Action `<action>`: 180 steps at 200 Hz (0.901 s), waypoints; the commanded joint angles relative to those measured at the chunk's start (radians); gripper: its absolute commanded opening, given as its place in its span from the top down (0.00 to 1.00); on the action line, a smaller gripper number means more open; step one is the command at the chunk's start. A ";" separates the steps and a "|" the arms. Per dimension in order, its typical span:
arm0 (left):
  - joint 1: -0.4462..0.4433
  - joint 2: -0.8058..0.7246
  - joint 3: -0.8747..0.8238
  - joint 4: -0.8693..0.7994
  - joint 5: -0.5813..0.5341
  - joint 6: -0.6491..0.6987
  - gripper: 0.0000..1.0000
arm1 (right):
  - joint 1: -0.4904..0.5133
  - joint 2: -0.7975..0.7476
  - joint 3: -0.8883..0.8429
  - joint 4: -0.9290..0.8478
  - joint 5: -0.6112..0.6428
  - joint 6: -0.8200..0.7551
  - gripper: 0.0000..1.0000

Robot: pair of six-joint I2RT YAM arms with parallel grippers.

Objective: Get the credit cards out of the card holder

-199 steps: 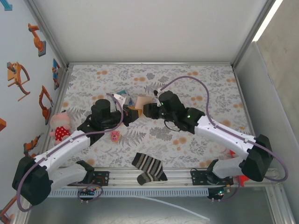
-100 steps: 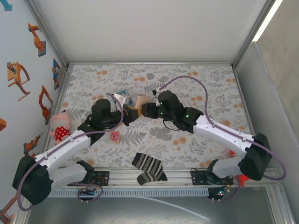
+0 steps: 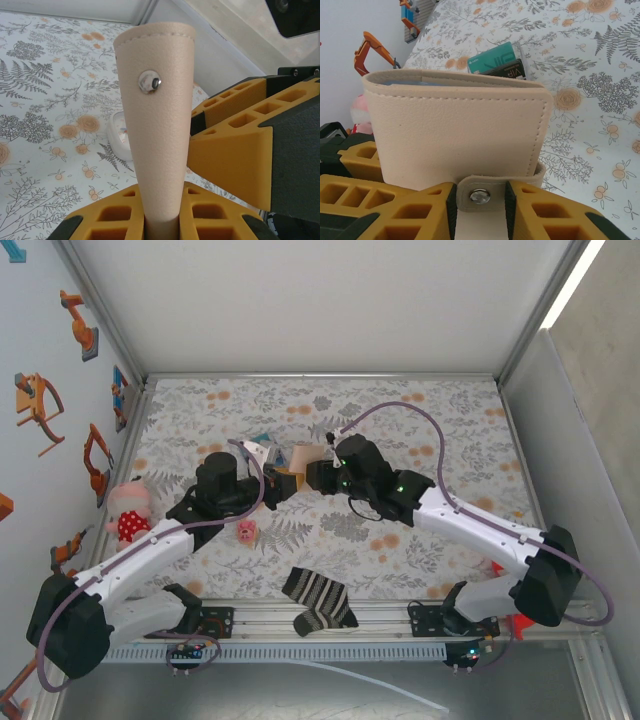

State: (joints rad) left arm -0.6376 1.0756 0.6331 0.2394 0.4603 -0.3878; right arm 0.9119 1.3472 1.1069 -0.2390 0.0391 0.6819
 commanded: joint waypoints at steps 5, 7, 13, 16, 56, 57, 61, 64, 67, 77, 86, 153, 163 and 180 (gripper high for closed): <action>-0.012 -0.039 0.020 0.058 0.029 -0.009 1.00 | -0.002 -0.032 -0.001 -0.015 0.054 -0.001 0.72; -0.011 -0.039 0.020 0.057 0.029 -0.009 1.00 | -0.002 -0.034 -0.002 -0.014 0.056 -0.001 0.72; -0.010 -0.040 0.020 0.057 0.028 -0.011 1.00 | -0.002 -0.039 -0.005 -0.014 0.058 -0.002 0.73; -0.010 -0.041 0.020 0.057 0.028 -0.012 1.00 | -0.002 -0.041 -0.007 -0.014 0.061 -0.001 0.74; -0.009 -0.052 0.018 0.057 0.021 -0.015 1.00 | -0.002 -0.062 -0.018 -0.024 0.079 -0.003 0.82; -0.009 -0.052 0.018 0.057 0.021 -0.015 1.00 | -0.002 -0.062 -0.018 -0.024 0.080 -0.003 0.82; -0.009 -0.054 0.017 0.057 0.020 -0.016 1.00 | -0.002 -0.063 -0.019 -0.025 0.081 -0.002 0.83; -0.008 -0.054 0.016 0.057 0.020 -0.016 1.00 | -0.003 -0.064 -0.019 -0.026 0.082 -0.003 0.83; -0.009 -0.054 0.016 0.056 0.020 -0.017 1.00 | -0.002 -0.064 -0.019 -0.026 0.083 -0.003 0.84; -0.007 -0.055 0.016 0.056 0.020 -0.016 1.00 | -0.003 -0.065 -0.020 -0.028 0.085 -0.004 0.84; -0.008 -0.057 0.016 0.056 0.020 -0.018 1.00 | -0.004 -0.066 -0.021 -0.030 0.086 -0.005 0.85; -0.005 -0.063 0.016 0.057 0.020 -0.023 1.00 | -0.004 -0.056 -0.018 -0.027 0.071 -0.008 0.97; -0.005 -0.065 0.016 0.059 0.020 -0.024 1.00 | -0.004 -0.051 -0.015 -0.026 0.064 -0.009 1.00; -0.006 -0.066 0.017 0.059 0.018 -0.024 1.00 | -0.004 -0.045 -0.012 -0.028 0.056 -0.012 1.00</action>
State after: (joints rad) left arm -0.6411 1.0519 0.6331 0.2462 0.4580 -0.4030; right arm 0.9173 1.3029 1.1023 -0.2367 0.0456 0.6800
